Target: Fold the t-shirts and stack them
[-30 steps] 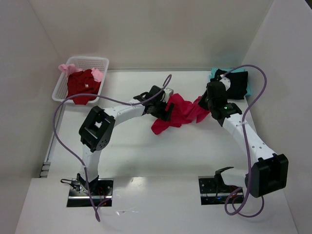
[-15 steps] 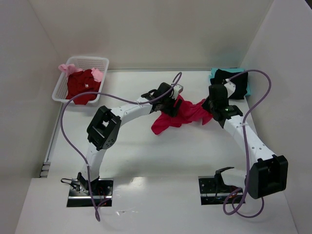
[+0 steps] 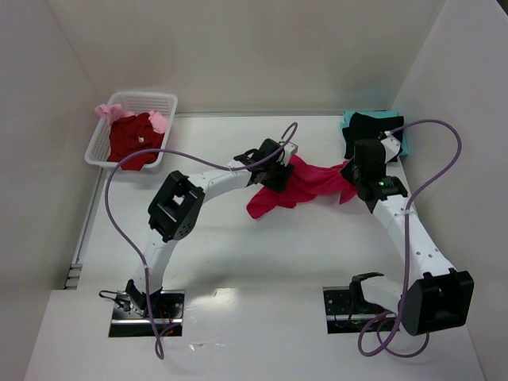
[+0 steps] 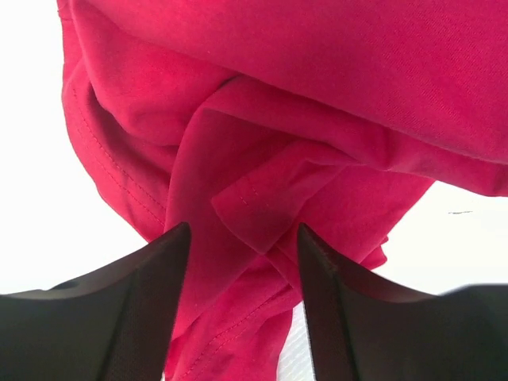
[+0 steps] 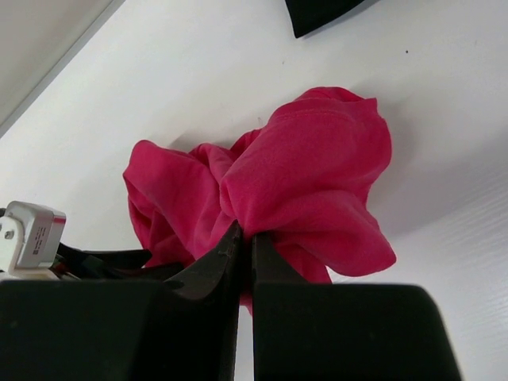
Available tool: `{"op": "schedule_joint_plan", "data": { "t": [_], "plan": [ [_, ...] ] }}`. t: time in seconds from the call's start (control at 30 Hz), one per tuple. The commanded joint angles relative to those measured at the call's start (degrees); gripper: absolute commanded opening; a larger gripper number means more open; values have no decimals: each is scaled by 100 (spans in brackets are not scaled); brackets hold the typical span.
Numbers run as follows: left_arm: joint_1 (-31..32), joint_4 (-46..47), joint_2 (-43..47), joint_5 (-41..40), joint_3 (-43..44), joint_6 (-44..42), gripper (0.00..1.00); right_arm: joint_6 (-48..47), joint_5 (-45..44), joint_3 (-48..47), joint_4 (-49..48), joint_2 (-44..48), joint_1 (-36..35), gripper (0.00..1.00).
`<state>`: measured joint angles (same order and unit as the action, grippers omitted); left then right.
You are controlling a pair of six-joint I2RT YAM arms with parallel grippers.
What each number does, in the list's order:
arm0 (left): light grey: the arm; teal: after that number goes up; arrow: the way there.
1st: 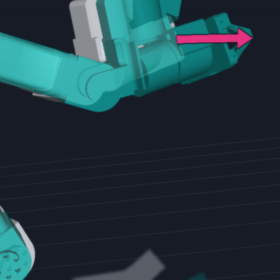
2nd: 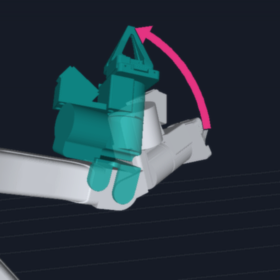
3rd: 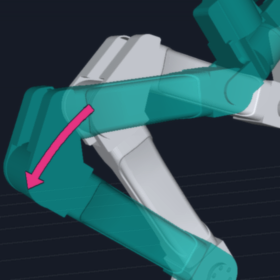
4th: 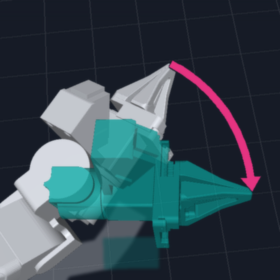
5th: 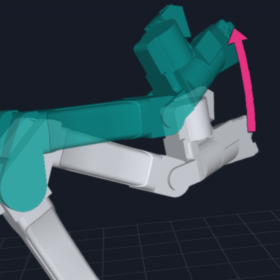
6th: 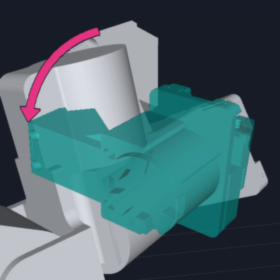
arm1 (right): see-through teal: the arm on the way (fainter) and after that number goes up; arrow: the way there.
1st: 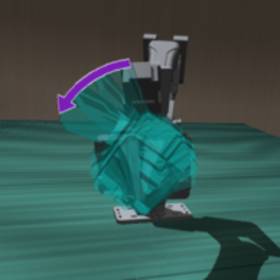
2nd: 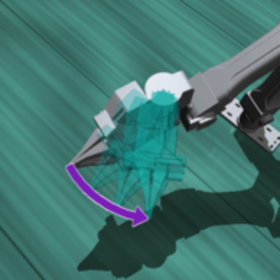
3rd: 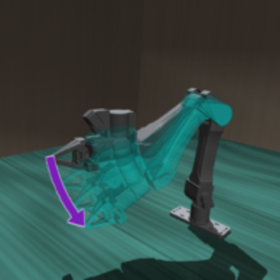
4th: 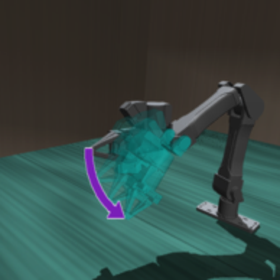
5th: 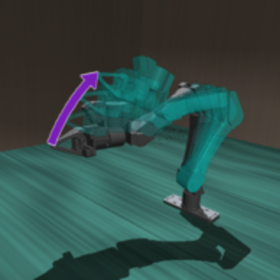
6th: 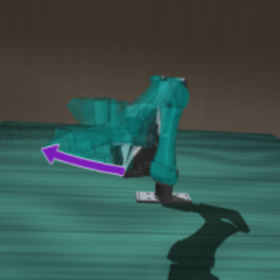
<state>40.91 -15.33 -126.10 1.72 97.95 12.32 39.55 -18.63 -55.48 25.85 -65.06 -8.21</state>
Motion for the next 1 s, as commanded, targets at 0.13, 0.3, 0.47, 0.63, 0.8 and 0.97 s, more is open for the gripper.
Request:
{"op": "schedule_joint_plan", "data": {
  "t": [0.13, 0.3, 0.47, 0.63, 0.8, 0.97],
  "plan": [
    [-12, 294, -203, 232, 216, 148, 58, -35, 26, 82, -176, 151, 21, 6],
    [-12, 294, -310, 400, 347, 271, 50, -35, 26, 82, -176, 151, 21, 6],
    [-12, 294, -310, 400, 400, 271, 37, -35, 79, 134, -229, 151, 21, 6],
    [-12, 224, 32, 339, 348, 324, 16, -35, 79, 134, -282, 151, 21, 6],
    [-12, -66, 744, -30, 268, 394, 0, -35, 237, 134, -396, 203, 21, 6],
    [-12, -382, 1639, -435, 163, 324, 0, -35, 360, 82, -449, 309, 21, 6]
  ]
}}
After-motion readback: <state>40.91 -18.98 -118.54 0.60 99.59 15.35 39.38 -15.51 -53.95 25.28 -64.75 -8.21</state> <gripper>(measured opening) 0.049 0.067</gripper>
